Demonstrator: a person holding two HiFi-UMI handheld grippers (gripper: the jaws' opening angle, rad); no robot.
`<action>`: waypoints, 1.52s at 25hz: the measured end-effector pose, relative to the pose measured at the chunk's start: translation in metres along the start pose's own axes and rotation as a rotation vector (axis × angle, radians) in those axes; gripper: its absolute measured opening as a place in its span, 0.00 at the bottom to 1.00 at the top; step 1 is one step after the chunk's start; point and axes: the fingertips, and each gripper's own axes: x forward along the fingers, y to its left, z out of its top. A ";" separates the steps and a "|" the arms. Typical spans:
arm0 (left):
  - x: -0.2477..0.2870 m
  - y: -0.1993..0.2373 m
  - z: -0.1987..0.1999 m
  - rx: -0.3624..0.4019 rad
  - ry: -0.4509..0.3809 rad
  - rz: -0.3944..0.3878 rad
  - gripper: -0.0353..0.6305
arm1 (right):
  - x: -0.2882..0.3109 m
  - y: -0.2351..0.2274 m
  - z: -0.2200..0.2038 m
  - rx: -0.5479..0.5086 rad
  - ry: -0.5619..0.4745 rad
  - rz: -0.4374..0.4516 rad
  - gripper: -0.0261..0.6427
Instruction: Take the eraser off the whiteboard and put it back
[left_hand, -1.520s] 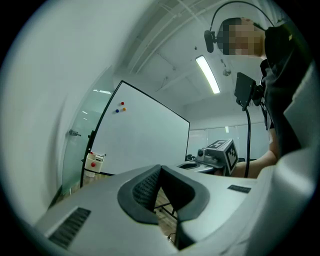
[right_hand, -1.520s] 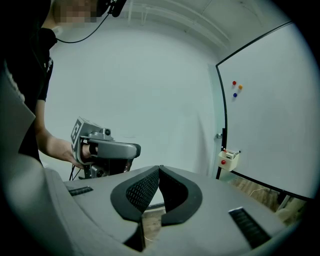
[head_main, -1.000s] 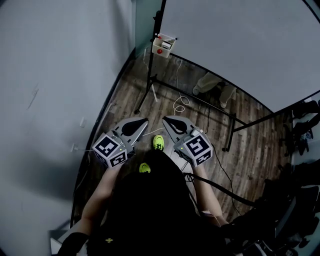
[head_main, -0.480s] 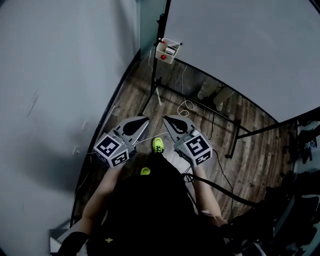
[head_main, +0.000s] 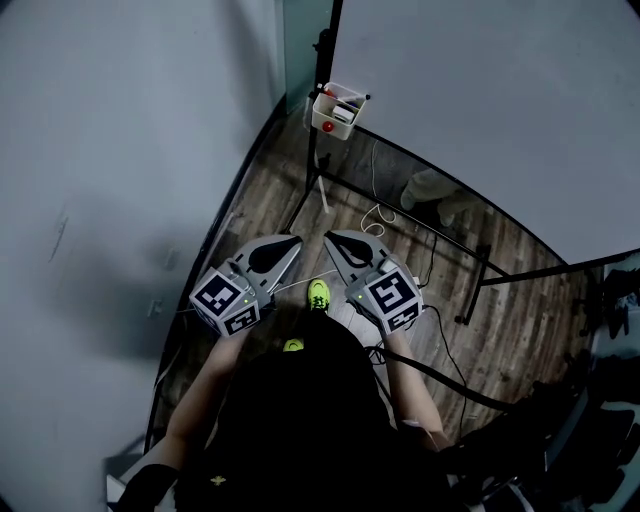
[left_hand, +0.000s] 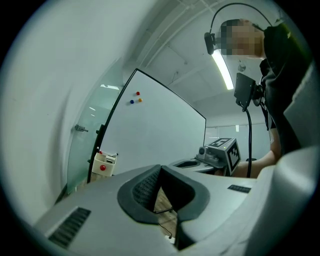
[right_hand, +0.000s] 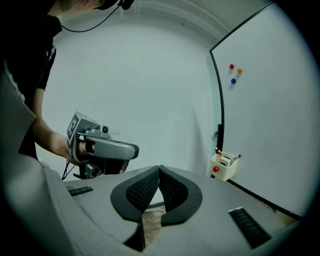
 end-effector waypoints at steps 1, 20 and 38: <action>0.006 0.005 0.001 -0.004 0.001 -0.001 0.09 | 0.004 -0.007 0.000 0.004 0.001 0.002 0.03; 0.098 0.077 0.017 -0.013 0.019 0.050 0.09 | 0.047 -0.112 0.008 -0.007 0.010 0.073 0.03; 0.133 0.108 0.018 -0.004 0.027 0.063 0.09 | 0.072 -0.157 0.017 -0.048 0.001 0.053 0.04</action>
